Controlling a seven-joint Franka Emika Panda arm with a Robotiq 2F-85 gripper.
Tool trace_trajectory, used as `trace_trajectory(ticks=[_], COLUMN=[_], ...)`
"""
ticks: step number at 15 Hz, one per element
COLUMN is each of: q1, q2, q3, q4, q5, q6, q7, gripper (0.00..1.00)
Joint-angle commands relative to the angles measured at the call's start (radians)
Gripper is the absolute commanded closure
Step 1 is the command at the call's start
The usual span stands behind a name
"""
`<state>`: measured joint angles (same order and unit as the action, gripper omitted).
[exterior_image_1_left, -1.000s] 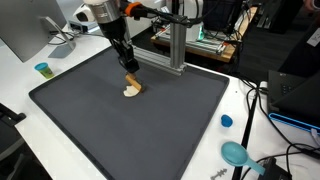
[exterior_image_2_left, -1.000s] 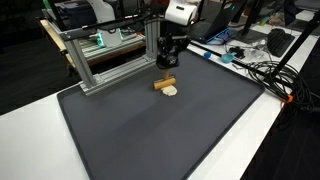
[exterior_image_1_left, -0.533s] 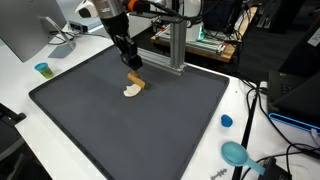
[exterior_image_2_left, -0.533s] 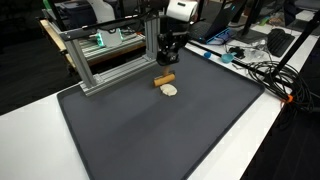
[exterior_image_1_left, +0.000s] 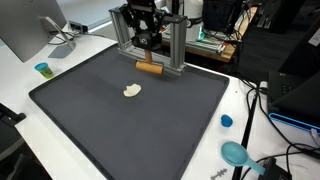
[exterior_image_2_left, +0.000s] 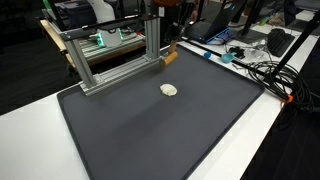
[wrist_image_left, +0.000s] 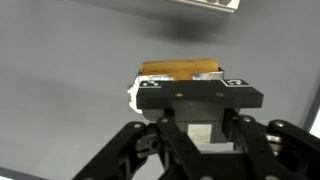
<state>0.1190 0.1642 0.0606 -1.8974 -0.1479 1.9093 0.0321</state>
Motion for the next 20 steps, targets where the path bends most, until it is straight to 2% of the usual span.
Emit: trace_trajectory(ticks=[1, 4, 5, 6, 11, 14, 17, 18, 19, 20], q1=[0.004, 0.014, 0.009, 0.010, 0.021, 0.040, 0.060, 0.041, 0.044, 0.045], q2=[0.009, 0.037, 0.037, 0.042, 0.138, 0.215, 0.280, 0.220, 0.235, 0.242], q3=[0.015, 0.023, 0.024, 0.033, 0.050, 0.050, 0.060, 0.058, 0.058, 0.058], q4=[0.021, 0.059, 0.043, 0.044, 0.193, 0.320, 0.413, 0.312, 0.330, 0.330], q5=[-0.026, -0.048, -0.051, -0.081, -0.123, -0.226, -0.325, -0.268, -0.273, -0.272], q6=[-0.013, -0.017, 0.006, 0.011, -0.144, -0.264, -0.267, -0.228, -0.227, -0.227], q7=[-0.012, -0.033, -0.067, -0.166, -0.373, -0.448, -0.550, -0.483, -0.489, -0.485], gripper=[0.54, 0.54, 0.79, 0.79, 0.79, 0.79, 0.79, 0.79, 0.54, 0.54])
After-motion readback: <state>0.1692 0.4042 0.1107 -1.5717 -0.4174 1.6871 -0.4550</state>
